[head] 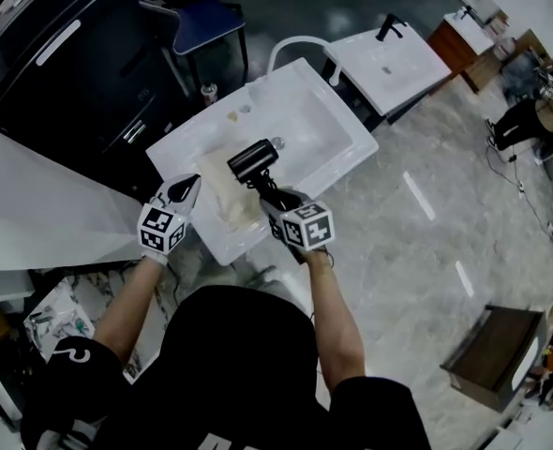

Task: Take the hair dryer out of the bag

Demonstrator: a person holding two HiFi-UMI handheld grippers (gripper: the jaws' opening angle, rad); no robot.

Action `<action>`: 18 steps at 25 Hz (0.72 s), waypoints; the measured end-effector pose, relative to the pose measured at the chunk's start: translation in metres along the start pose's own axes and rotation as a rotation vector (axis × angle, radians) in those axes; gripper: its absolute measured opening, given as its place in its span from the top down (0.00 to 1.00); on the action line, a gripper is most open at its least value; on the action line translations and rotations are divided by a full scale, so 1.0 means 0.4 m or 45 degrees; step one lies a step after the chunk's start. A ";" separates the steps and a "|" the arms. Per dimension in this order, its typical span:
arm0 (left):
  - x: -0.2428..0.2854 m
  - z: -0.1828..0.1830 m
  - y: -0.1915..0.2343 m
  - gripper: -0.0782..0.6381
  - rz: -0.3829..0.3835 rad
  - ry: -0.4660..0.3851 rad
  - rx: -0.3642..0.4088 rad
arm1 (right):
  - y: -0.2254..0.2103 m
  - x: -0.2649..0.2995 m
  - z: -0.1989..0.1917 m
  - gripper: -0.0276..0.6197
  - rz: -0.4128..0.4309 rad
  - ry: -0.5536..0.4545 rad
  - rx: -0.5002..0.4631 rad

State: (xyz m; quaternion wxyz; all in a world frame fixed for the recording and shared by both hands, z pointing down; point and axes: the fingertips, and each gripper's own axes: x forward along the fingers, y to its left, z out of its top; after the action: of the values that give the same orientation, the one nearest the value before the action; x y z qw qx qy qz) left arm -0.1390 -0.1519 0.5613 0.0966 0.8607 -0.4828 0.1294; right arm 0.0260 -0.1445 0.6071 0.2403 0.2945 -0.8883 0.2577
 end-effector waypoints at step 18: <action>0.052 -0.061 0.229 0.89 -0.051 0.067 -0.070 | 0.011 0.356 0.015 0.72 0.043 0.172 0.061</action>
State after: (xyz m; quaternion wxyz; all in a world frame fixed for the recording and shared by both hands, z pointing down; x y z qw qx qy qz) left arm -0.2102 -0.2089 0.5947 0.1354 0.8634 -0.4662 0.1369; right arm -0.0798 -0.2021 0.6835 0.2881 0.2671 -0.8686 0.3020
